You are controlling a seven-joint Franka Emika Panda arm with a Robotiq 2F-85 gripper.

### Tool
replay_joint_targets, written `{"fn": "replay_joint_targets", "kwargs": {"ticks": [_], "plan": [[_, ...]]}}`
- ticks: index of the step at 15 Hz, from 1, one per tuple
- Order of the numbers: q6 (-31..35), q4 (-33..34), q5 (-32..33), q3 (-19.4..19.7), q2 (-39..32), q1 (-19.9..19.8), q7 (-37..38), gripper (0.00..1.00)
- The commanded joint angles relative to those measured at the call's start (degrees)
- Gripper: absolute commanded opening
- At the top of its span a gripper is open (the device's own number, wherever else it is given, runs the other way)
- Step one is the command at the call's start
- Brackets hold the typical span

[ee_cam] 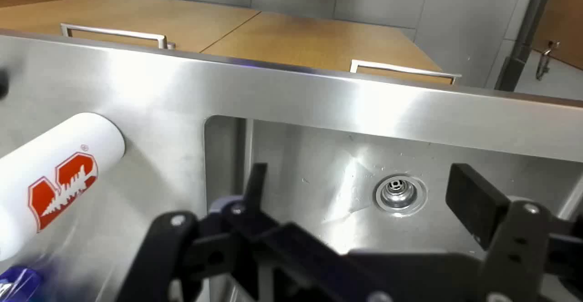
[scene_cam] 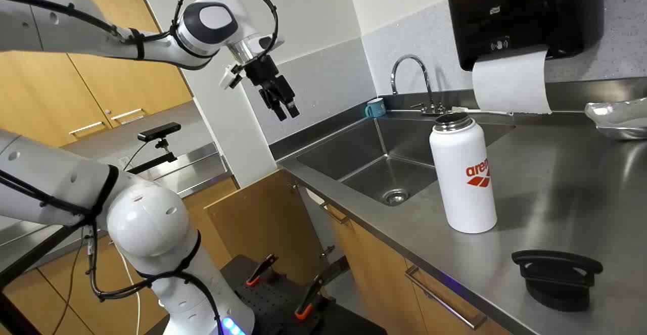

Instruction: Put the lid on the bottle

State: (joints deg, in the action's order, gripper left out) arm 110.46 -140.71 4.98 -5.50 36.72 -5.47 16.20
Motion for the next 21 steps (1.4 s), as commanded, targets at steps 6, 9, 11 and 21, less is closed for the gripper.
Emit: {"fn": "replay_joint_targets", "kwargs": {"ticks": [6, 9, 11, 21], "plan": [[-0.2, 0.2, 0.3, 0.4, -0.1, 0.5, 0.2, 1.0], [-1.6, 0.1, 2.0, 0.4, 0.5, -0.7, 0.7, 1.0], [-2.3, -1.5, 4.0, 2.0, 2.5, -2.6, 1.4, 1.0], [-0.7, -2.8, 15.4, 15.9, 4.1, -21.2, 6.6, 1.0]]}}
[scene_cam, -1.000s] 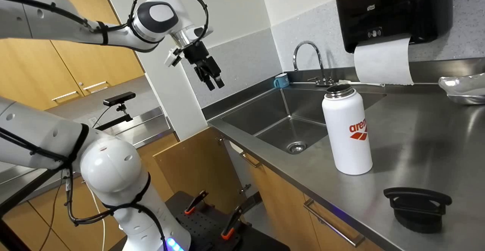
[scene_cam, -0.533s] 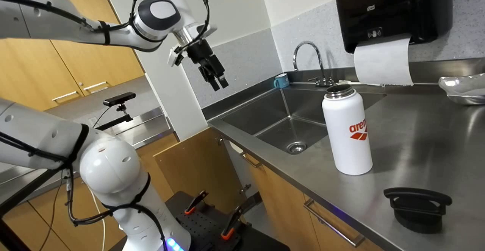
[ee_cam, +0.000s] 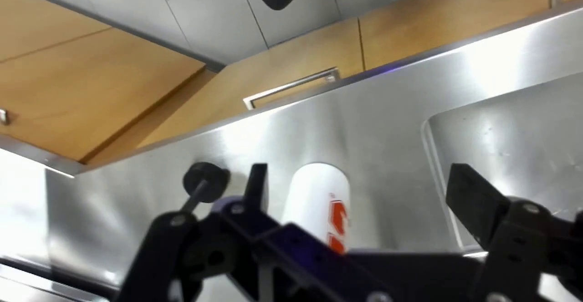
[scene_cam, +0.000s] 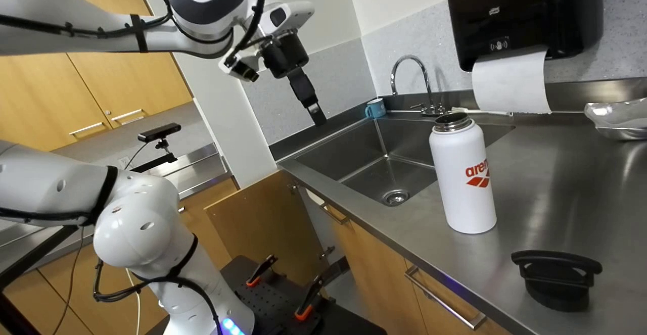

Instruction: Put the lid on the bottle

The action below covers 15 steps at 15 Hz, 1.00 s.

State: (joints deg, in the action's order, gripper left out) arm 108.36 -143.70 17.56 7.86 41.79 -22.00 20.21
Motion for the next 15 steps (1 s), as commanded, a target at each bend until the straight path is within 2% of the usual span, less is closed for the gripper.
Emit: {"fn": "replay_joint_targets", "kwargs": {"ticks": [1, 5, 8, 9, 10, 12, 15], "plan": [[2.3, 0.6, 4.0, 4.1, -1.9, -6.5, 3.3, 1.0], [9.6, 1.4, 6.4, 10.3, -6.7, -12.8, 6.6, 1.0], [18.8, 1.8, 5.1, 13.0, -12.2, -17.3, 9.9, 1.0], [21.3, 2.0, 4.5, 13.0, -13.9, -18.4, 10.9, 1.0], [18.3, 0.2, 4.2, 11.8, -9.8, -18.6, 6.9, 1.0], [21.1, 0.5, 4.1, 11.8, -12.6, -20.1, 8.2, 1.0], [21.3, 1.3, 4.0, 11.9, -14.0, -20.0, 8.6, 1.0]]}}
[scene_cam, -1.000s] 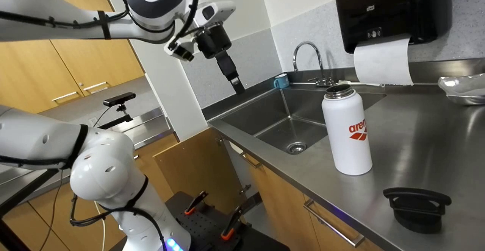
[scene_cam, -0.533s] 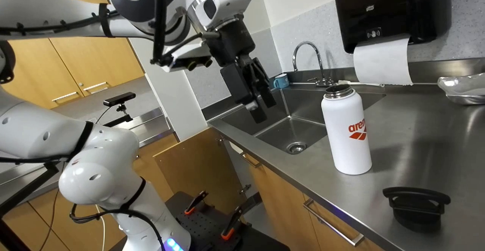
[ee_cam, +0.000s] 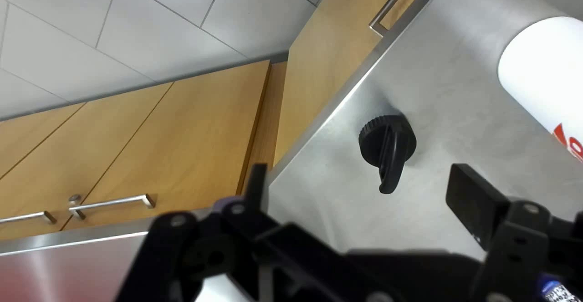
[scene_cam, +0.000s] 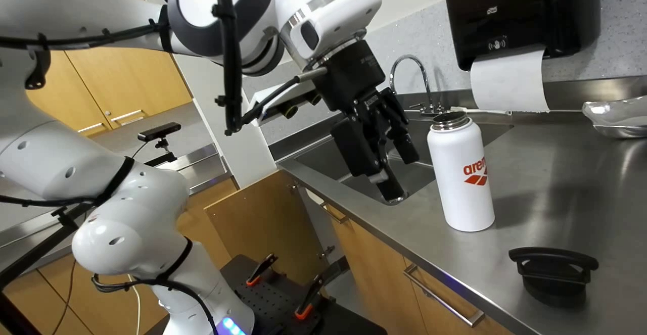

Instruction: Put the lid on the bottle

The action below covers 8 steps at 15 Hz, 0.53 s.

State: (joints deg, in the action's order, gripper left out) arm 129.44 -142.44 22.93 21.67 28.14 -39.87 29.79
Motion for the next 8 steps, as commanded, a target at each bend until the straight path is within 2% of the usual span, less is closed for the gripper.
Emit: {"fn": "replay_joint_targets", "kwargs": {"ticks": [1, 4, 8], "plan": [[0.2, 0.1, -1.4, -2.0, -0.4, -2.1, -1.0, 1.0], [2.0, 1.6, 0.1, -3.2, -2.5, -3.4, 2.1, 1.0], [3.5, 7.2, -1.1, -3.2, -9.6, -4.4, 3.8, 1.0]]}}
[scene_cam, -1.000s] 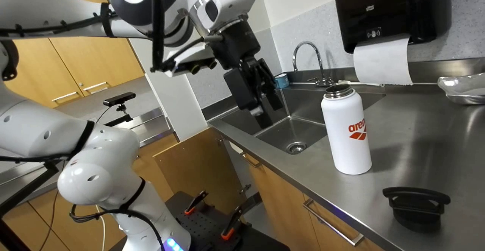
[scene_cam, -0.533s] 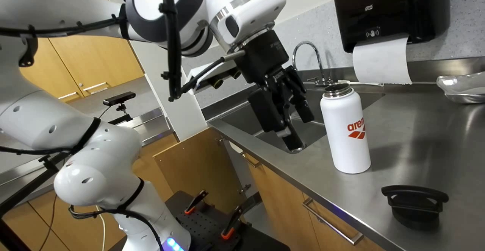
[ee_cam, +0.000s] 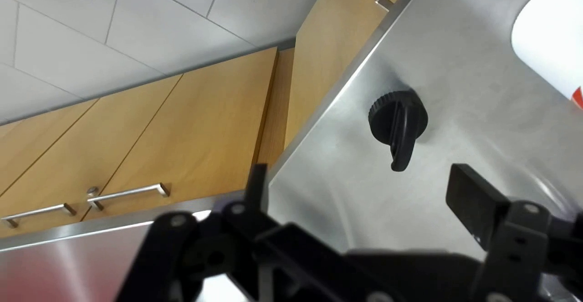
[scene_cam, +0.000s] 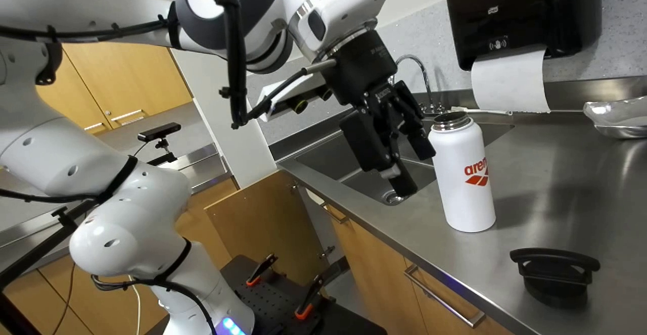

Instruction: Put the lid on the bottle

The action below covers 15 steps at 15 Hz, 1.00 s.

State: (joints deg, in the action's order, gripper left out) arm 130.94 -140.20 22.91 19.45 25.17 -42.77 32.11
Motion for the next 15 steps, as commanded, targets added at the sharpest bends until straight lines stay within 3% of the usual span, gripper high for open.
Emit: {"fn": "replay_joint_targets", "kwargs": {"ticks": [1, 8, 15], "plan": [[2.4, 6.4, -1.5, -0.7, -8.7, -1.4, 1.2, 1.0], [5.4, 15.3, -15.5, 4.4, -22.6, 2.1, -10.0, 1.0], [5.6, 19.5, -27.9, 5.6, -31.4, 3.3, -19.1, 1.0]]}}
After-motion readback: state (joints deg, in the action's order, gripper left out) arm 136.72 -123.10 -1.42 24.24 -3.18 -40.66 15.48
